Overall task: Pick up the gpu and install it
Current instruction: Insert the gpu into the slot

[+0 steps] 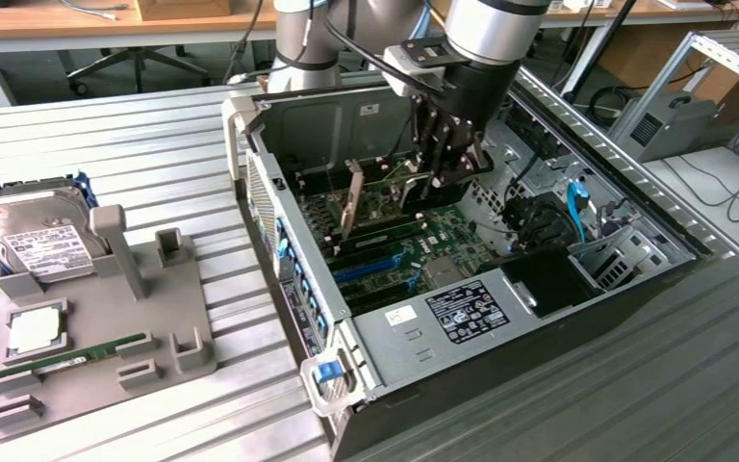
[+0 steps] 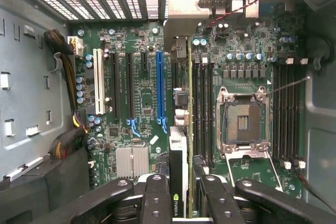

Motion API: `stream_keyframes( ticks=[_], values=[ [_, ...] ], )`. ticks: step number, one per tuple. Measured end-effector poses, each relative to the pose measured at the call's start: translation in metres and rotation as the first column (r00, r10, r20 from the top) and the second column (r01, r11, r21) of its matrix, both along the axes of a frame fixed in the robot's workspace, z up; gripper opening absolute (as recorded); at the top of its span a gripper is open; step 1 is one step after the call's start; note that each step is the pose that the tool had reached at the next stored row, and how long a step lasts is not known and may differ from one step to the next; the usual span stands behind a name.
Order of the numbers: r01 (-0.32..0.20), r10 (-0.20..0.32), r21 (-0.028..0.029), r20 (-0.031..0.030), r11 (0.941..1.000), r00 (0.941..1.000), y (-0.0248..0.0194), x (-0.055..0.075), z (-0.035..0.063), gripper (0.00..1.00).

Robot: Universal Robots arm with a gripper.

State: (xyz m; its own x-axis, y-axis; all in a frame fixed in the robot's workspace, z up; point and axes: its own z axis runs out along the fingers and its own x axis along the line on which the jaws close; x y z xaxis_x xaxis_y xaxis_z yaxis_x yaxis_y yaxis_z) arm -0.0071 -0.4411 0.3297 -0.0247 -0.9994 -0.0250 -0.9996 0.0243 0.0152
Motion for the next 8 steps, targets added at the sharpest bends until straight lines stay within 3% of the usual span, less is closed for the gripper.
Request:
stream_keyframes(
  ticks=[8],
  values=[
    [-0.001,0.001,0.0003,0.0044,1.0000,1.0000,-0.0001,-0.0026,-0.0053,0.27]
  ],
)
